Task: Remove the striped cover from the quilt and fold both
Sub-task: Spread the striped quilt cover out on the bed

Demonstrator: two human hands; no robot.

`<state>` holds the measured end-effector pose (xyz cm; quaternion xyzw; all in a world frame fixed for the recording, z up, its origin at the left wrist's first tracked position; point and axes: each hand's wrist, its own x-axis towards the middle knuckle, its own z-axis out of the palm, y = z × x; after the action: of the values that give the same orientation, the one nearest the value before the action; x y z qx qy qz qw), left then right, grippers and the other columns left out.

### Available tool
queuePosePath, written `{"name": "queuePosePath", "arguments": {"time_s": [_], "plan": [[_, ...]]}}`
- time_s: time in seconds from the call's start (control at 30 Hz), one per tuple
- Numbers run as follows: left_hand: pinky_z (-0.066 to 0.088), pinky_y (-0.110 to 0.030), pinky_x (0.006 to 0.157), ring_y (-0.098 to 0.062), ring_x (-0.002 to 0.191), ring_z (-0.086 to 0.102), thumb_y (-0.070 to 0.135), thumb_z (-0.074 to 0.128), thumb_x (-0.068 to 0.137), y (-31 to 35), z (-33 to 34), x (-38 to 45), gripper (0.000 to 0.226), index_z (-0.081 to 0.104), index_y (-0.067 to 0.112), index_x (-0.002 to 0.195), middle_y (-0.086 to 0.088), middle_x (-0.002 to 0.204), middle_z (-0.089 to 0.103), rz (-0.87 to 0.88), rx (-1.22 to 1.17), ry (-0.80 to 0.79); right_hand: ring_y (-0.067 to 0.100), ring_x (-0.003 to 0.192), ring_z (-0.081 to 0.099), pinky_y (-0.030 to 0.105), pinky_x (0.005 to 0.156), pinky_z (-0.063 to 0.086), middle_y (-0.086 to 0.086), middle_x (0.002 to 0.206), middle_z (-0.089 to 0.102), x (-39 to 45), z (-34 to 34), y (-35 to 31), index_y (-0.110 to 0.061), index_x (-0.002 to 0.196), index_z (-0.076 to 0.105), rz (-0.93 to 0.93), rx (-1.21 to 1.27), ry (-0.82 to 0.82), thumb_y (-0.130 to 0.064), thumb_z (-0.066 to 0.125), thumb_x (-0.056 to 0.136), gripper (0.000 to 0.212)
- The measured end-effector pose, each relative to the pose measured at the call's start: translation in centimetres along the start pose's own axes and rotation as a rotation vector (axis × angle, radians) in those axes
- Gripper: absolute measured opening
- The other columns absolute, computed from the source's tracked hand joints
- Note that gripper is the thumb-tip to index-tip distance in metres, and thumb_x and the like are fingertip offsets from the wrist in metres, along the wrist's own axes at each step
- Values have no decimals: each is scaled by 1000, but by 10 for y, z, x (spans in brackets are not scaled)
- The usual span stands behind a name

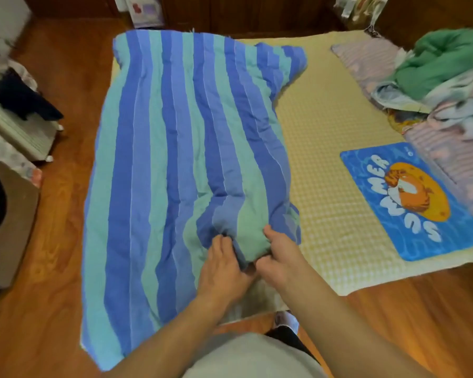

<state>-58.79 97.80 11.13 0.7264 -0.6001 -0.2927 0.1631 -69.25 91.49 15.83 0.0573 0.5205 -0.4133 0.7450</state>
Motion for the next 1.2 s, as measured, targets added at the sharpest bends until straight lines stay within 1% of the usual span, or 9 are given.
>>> {"name": "queuePosePath", "arguments": {"time_s": [0.13,0.33,0.5,0.67,0.73,0.87,1.0,1.1,1.2], "plan": [[50,-42,70,-36,87,63,24,53,83,38,-13,28,7,55,20,89,-5,92,65,-102,107,117,29,109,66,42,96,53,14,123,68,5,-32,-41,-6,129,61,-12,-62,-146,-23,57,98,36],[33,-34,50,-33,59,54,30,45,66,65,-44,-3,14,38,18,61,-4,57,52,-132,320,179,40,118,59,54,109,40,19,127,65,79,-90,-55,-13,132,61,276,14,-80,-52,45,99,53],[28,-30,45,-30,51,45,35,36,61,60,-76,-20,20,38,16,61,-2,51,42,-192,261,346,33,98,66,48,86,52,9,108,73,135,-96,-61,-24,122,66,266,-22,103,-54,50,95,43],[26,-31,45,-27,49,38,29,40,59,42,-78,-30,11,33,20,58,-1,49,38,-174,209,344,34,77,61,43,77,51,11,67,71,164,-64,-75,-9,102,62,254,-268,131,-21,52,98,17],[25,-29,44,-21,49,39,22,44,58,28,-74,-28,8,36,20,59,0,51,42,-214,208,318,34,89,58,43,83,48,12,81,71,162,-55,-90,-2,95,56,226,-318,192,-18,43,101,22],[41,-29,52,-21,77,60,25,57,60,0,-55,-17,6,57,19,63,9,79,60,-29,407,141,30,91,66,28,67,55,19,112,66,121,-45,-164,2,114,62,-31,-294,164,-2,60,87,27],[47,-30,97,-13,129,44,34,56,76,32,-6,27,40,70,18,109,14,135,51,173,253,-147,34,103,66,46,88,55,19,121,64,33,-2,-286,-1,109,63,-496,87,120,-12,49,95,23],[46,-23,82,-11,107,58,44,45,71,78,18,47,20,61,44,83,22,115,58,218,45,-327,5,87,69,28,79,57,-15,88,72,-59,-3,-316,-22,84,65,-1329,-218,397,-24,67,86,4],[37,-13,67,-11,99,58,50,38,64,89,40,47,45,60,36,100,26,109,58,328,111,-411,-16,86,61,4,75,45,-29,89,66,-96,-89,-301,-30,90,66,-1558,-328,694,-35,65,88,6]]}}
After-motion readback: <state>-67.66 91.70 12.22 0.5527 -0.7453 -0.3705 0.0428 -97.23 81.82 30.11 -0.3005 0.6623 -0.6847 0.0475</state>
